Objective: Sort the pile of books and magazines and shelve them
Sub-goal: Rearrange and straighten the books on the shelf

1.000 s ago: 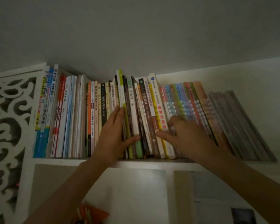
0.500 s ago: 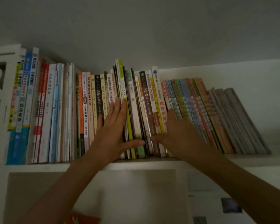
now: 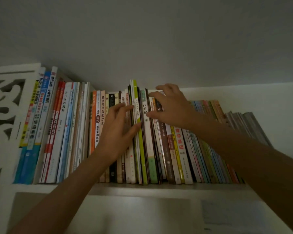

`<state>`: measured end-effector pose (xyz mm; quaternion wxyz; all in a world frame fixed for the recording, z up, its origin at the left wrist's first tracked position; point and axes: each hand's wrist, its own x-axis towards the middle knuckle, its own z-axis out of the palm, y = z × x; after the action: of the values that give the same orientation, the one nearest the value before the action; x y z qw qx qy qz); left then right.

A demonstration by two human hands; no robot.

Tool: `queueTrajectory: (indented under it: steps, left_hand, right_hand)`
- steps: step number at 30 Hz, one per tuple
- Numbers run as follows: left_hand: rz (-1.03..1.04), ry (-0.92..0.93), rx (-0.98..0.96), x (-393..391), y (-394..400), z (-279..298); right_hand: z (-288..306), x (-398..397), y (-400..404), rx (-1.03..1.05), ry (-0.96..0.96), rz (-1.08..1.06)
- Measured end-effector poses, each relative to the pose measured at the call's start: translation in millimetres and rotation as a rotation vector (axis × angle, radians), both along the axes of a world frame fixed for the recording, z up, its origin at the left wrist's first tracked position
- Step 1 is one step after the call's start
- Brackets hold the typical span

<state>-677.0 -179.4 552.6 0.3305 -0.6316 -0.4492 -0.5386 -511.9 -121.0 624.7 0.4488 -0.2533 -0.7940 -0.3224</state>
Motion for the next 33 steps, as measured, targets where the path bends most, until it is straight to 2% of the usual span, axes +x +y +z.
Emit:
queueTrajectory:
  steps: [4,7,12,17,21,24,27,30,33]
  left_hand:
    - [-0.006,0.023,0.012,-9.0,0.8,-13.6]
    - [-0.038,0.001,0.012,-5.6,0.1,-16.4]
    - [-0.071,-0.006,0.019,7.0,-6.2,-17.4]
    - [-0.127,-0.104,-0.046,33.5,-9.9,-7.4]
    - [0.110,-0.096,0.009,51.2,-2.1,-0.3]
    - [0.091,-0.147,0.048,57.6,-0.3,-1.5]
    - [0.002,-0.155,0.027,59.3,0.1,-2.8]
    - [-0.055,-0.148,0.014,56.1,1.5,-4.0]
    - [-0.070,-0.138,0.006,52.5,3.5,-6.9]
  right_hand:
    - [-0.9,-9.2,2.5,0.074,0.014,-0.063]
    - [-7.3,-15.9,-1.3,0.141,0.081,0.011]
    - [-9.0,-3.8,-15.0,0.086,0.135,0.203]
    - [-4.8,20.0,-31.7,-0.118,0.028,0.346]
    - [-4.4,20.7,-29.1,-0.208,0.151,0.482]
    - [-3.1,15.6,-12.8,-0.147,0.221,0.354]
    - [-3.1,8.5,-5.2,-0.100,0.093,0.159]
    - [-4.4,3.2,-6.1,0.053,-0.022,-0.018]
    - [-3.9,4.2,-8.0,0.111,0.004,-0.025]
